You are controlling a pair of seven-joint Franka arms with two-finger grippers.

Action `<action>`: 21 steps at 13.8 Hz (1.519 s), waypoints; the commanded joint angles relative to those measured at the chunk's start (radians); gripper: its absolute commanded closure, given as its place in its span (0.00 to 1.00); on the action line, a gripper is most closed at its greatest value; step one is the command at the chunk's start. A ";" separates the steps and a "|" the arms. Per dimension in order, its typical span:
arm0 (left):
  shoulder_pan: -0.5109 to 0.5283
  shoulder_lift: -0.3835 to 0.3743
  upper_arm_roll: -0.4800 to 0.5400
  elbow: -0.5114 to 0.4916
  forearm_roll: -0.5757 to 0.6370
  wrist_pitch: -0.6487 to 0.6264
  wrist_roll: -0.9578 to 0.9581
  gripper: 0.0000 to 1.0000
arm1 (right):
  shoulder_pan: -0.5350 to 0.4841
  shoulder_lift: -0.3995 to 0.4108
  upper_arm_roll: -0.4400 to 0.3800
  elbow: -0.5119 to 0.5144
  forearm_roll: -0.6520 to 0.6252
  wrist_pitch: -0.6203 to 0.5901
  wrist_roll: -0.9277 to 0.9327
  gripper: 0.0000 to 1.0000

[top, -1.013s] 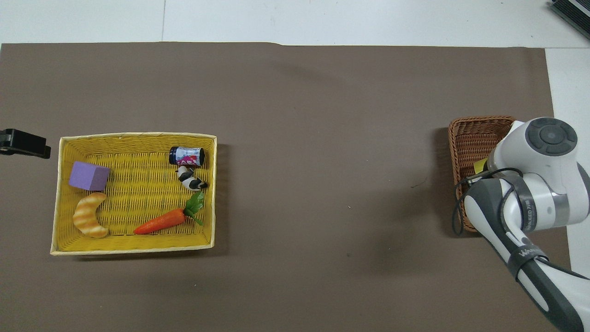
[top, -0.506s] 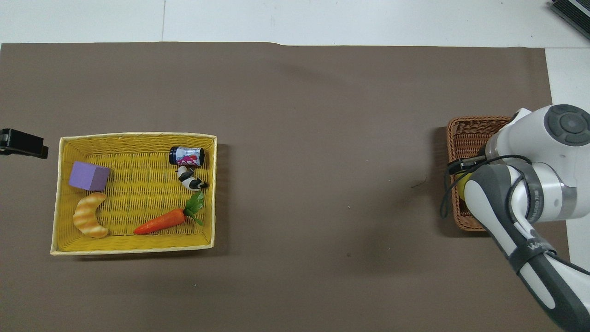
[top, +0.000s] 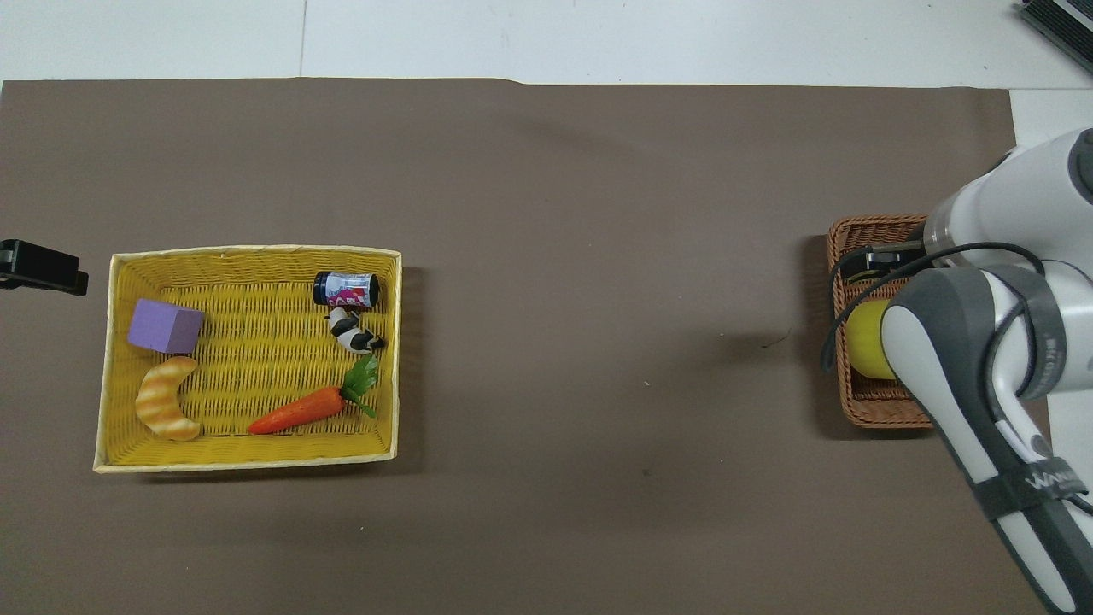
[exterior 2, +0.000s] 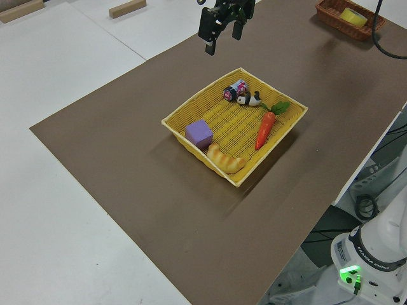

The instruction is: Move tape to another basket

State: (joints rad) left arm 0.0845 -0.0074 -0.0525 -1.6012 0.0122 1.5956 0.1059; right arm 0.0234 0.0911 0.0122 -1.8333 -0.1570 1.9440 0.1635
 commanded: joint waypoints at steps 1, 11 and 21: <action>0.012 -0.033 -0.006 0.003 -0.018 -0.032 -0.014 0.00 | 0.013 -0.111 0.014 0.000 0.104 -0.080 0.085 0.00; 0.006 -0.034 -0.007 0.001 -0.017 -0.028 -0.026 0.00 | -0.028 -0.238 -0.106 0.201 0.189 -0.422 0.016 0.00; 0.012 -0.034 -0.007 0.001 -0.017 -0.026 -0.026 0.00 | 0.001 -0.261 -0.086 0.144 0.108 -0.428 -0.110 0.00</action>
State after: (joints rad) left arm 0.0855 -0.0365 -0.0545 -1.6013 0.0071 1.5807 0.0863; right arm 0.0201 -0.1515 -0.0860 -1.6790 -0.0189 1.5282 0.0949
